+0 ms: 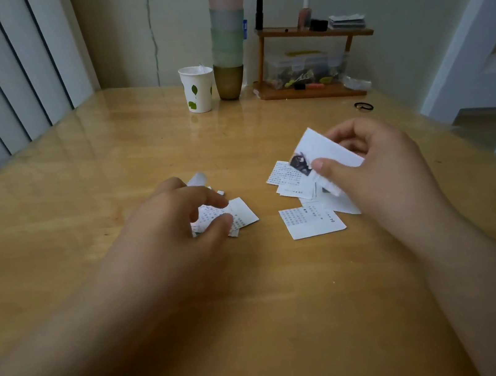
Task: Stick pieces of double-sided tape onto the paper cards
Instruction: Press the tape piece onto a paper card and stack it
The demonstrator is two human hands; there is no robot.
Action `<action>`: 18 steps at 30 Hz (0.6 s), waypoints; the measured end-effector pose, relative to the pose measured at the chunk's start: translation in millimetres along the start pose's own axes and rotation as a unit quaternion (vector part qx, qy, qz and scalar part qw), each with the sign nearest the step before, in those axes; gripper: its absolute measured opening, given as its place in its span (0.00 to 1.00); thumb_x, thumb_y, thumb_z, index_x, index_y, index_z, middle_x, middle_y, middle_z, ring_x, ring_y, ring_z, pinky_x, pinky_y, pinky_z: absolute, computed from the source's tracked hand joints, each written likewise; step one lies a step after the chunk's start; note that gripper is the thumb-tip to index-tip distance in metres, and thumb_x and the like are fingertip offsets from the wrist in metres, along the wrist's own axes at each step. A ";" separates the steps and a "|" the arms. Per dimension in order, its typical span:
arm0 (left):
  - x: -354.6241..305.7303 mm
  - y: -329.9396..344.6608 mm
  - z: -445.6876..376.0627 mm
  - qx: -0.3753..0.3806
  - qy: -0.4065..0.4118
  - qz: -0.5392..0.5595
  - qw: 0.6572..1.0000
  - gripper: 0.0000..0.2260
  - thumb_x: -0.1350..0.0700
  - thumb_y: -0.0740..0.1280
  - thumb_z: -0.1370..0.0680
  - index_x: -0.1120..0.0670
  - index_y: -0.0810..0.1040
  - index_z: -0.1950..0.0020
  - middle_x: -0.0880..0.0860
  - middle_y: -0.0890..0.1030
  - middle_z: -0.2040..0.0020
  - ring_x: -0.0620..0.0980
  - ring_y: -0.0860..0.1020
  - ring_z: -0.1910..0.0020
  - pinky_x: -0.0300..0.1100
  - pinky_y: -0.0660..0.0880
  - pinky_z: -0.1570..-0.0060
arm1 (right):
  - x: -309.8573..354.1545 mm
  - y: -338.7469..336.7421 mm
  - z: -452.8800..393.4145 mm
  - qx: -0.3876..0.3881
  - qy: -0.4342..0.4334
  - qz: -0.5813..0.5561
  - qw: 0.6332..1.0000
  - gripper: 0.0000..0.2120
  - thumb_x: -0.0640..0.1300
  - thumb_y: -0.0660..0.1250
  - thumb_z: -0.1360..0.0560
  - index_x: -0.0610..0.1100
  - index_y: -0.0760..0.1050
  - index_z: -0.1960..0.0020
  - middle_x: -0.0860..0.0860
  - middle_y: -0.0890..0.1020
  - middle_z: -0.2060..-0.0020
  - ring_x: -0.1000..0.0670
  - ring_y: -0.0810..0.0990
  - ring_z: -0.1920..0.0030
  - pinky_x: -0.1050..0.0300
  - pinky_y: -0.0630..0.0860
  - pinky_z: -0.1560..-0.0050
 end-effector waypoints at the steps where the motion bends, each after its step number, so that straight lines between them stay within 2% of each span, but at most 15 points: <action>1: -2.1 -1.2 0.7 0.000 0.003 0.019 1.000 0.04 0.47 0.65 0.27 0.37 0.75 0.54 0.44 0.67 0.64 0.37 0.71 0.67 0.29 0.63 0.69 | 5.5 3.4 3.6 0.014 -0.001 -0.016 1.000 0.06 0.47 0.73 0.28 0.53 0.77 0.54 0.58 0.81 0.59 0.62 0.77 0.65 0.75 0.67 0.74; 3: -5.7 -2.9 1.4 0.007 0.004 0.063 0.998 0.03 0.42 0.64 0.29 0.37 0.76 0.57 0.43 0.67 0.66 0.33 0.71 0.66 0.26 0.64 0.69 | 16.8 14.4 12.4 0.058 -0.010 -0.048 0.997 0.06 0.50 0.74 0.29 0.51 0.78 0.59 0.54 0.81 0.65 0.58 0.76 0.70 0.71 0.66 0.77; 6: -12.8 -3.9 2.1 0.023 0.010 0.123 0.992 0.16 0.33 0.60 0.37 0.39 0.79 0.60 0.39 0.69 0.66 0.37 0.70 0.68 0.26 0.64 0.69 | 34.6 32.5 26.1 0.129 -0.042 -0.095 0.986 0.07 0.50 0.73 0.29 0.48 0.79 0.62 0.50 0.81 0.68 0.52 0.77 0.71 0.64 0.69 0.73; 8: -15.4 -4.2 2.5 0.020 0.007 0.141 0.990 0.16 0.34 0.61 0.38 0.41 0.80 0.61 0.39 0.68 0.66 0.39 0.69 0.70 0.28 0.64 0.69 | 41.1 39.9 31.9 0.159 -0.057 -0.126 0.977 0.07 0.50 0.73 0.29 0.49 0.80 0.63 0.48 0.80 0.69 0.50 0.76 0.71 0.59 0.71 0.71; 11: -11.9 -5.2 2.1 0.006 -0.005 0.173 0.985 0.11 0.39 0.66 0.36 0.43 0.79 0.61 0.39 0.69 0.69 0.40 0.67 0.71 0.29 0.64 0.69 | 45.5 41.3 34.2 0.173 -0.071 -0.161 0.969 0.06 0.50 0.73 0.29 0.49 0.80 0.63 0.44 0.80 0.67 0.42 0.77 0.67 0.49 0.74 0.69; 14: -11.1 -5.0 1.7 0.006 -0.001 0.173 0.985 0.17 0.34 0.63 0.40 0.43 0.77 0.59 0.37 0.69 0.70 0.40 0.67 0.71 0.30 0.64 0.69 | 46.4 38.4 34.4 0.166 -0.077 -0.178 0.967 0.07 0.50 0.74 0.30 0.48 0.79 0.62 0.41 0.80 0.67 0.40 0.78 0.67 0.47 0.74 0.70; 18: -10.6 -6.1 2.3 0.001 -0.007 0.169 0.986 0.09 0.41 0.68 0.34 0.46 0.75 0.63 0.36 0.69 0.71 0.40 0.66 0.73 0.29 0.63 0.71 | 50.4 40.2 37.7 0.174 -0.092 -0.184 0.963 0.07 0.52 0.73 0.31 0.49 0.80 0.61 0.41 0.79 0.66 0.40 0.77 0.66 0.43 0.74 0.68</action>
Point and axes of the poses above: each hand's wrist, its own z-axis away from the middle knuckle, its own y-axis out of the palm, x = y × z, the point moved 9 cm from there along -z, towards the middle knuckle
